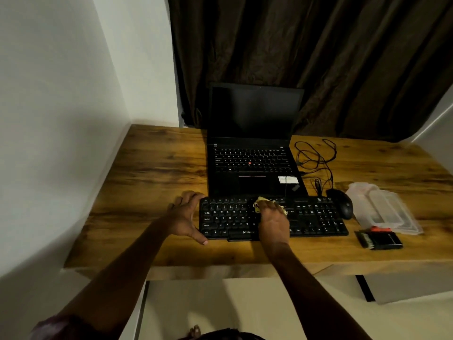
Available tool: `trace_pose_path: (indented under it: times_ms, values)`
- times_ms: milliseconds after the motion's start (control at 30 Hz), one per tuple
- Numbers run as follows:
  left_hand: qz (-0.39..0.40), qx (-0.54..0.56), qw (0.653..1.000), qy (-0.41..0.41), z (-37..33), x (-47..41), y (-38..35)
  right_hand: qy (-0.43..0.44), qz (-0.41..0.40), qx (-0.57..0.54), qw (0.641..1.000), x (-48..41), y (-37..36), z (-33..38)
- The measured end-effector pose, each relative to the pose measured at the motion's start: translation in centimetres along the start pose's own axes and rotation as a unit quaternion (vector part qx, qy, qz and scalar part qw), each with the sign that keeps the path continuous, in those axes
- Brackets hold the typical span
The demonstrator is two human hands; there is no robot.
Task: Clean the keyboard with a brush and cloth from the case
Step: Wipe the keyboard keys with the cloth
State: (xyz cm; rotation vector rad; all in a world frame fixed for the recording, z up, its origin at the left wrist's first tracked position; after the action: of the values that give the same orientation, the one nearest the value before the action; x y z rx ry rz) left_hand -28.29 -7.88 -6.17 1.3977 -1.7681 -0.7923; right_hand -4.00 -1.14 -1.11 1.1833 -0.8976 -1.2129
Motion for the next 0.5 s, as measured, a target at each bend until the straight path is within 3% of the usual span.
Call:
trace_pose_path:
  times_ms: [267, 500]
  values:
    - [-0.008, -0.005, 1.000, -0.001, -0.1, -0.1, 0.1, 0.150, 0.057, -0.013, 0.987, 1.9, -0.9, 7.7]
    - [-0.009, -0.006, 1.000, -0.006, -0.3, 0.0, 0.1, 0.062, 0.045, 0.002, 0.997, 1.1, -1.3, 5.1]
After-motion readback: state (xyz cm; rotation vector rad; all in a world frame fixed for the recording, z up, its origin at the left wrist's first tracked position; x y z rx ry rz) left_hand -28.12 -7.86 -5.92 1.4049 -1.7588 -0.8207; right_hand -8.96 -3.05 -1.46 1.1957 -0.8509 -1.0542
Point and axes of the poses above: each hand's wrist, its own x-axis away from the middle knuckle, its own y-axis out of the back of the hand, z = x × y, the point moved 6 cm from there along -x, towards the middle knuckle, and after that the axes turned 13 degrees about -y, right-handed, at the moved point
